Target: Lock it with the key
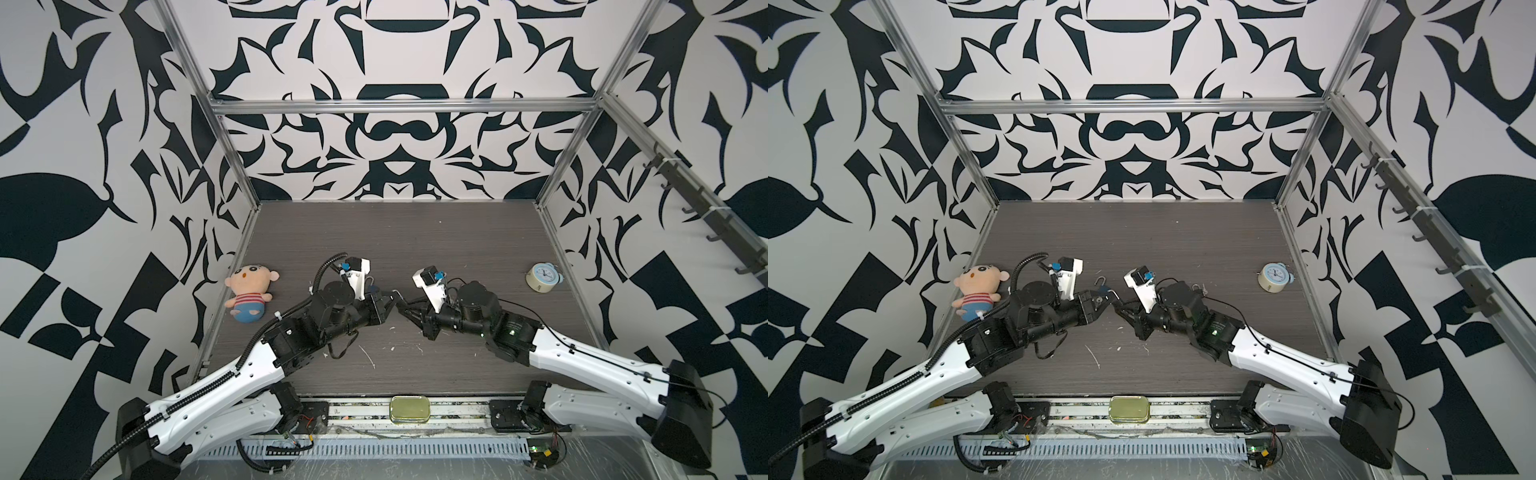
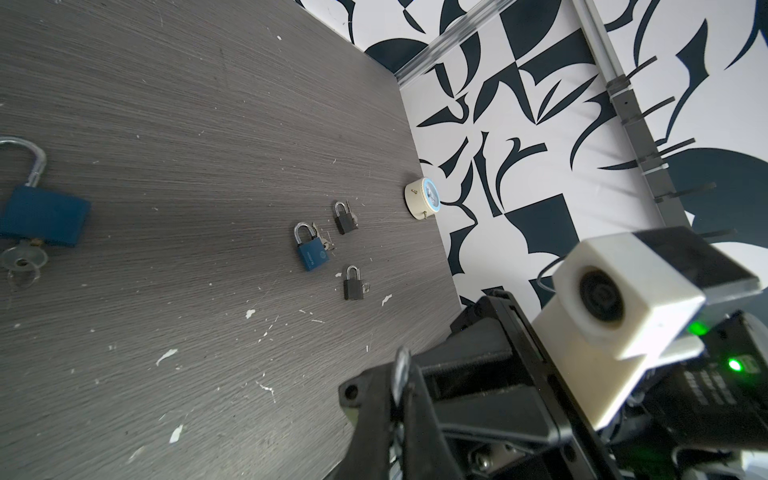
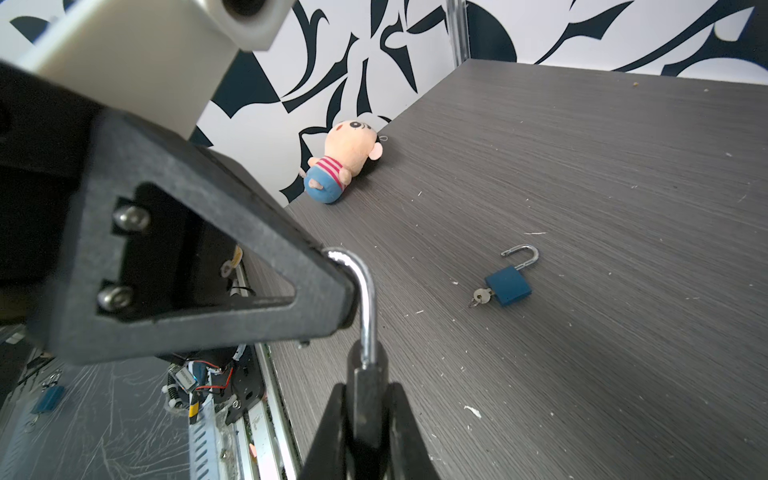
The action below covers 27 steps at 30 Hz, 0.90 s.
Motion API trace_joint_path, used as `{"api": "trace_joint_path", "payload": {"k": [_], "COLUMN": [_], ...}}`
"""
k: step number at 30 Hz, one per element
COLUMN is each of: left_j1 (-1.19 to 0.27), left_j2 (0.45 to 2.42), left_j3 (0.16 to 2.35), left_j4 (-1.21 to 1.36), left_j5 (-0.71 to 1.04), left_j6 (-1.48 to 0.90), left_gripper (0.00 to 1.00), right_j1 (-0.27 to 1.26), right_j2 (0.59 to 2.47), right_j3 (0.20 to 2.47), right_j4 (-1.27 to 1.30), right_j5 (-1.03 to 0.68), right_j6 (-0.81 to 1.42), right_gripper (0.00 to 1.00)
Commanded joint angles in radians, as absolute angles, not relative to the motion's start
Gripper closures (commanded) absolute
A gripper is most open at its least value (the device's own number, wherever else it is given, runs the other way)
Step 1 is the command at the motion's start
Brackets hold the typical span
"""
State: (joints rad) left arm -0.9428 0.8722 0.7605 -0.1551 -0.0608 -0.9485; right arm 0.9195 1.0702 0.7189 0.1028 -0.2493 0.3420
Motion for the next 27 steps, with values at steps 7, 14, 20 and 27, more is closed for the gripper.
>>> {"api": "trace_joint_path", "payload": {"k": [7,14,20,27], "left_j1": [-0.873,-0.852,-0.853,-0.852], "left_j2": [0.755,0.795,0.901,0.906], "left_j3": [0.833,0.88,0.917,0.903], "left_j4": [-0.392,-0.373,-0.359,-0.369], "left_j5": [-0.129,0.092,0.266,0.25], "left_j6": [-0.744,-0.587,-0.543,-0.536], "left_gripper": [0.41,0.45,0.63,0.66], "right_j1": [0.735,0.693,0.686,0.678], "right_j2": [1.031,1.091,1.143,1.142], "right_j3": [0.777,0.787,0.799,0.803], "right_j4": [0.054,0.074,0.109,0.11], "right_j5": [-0.662,-0.871,-0.972,-0.996], "right_j6": [0.46,0.527,0.574,0.588], "right_gripper": [1.0,1.0,1.0,1.0]}}
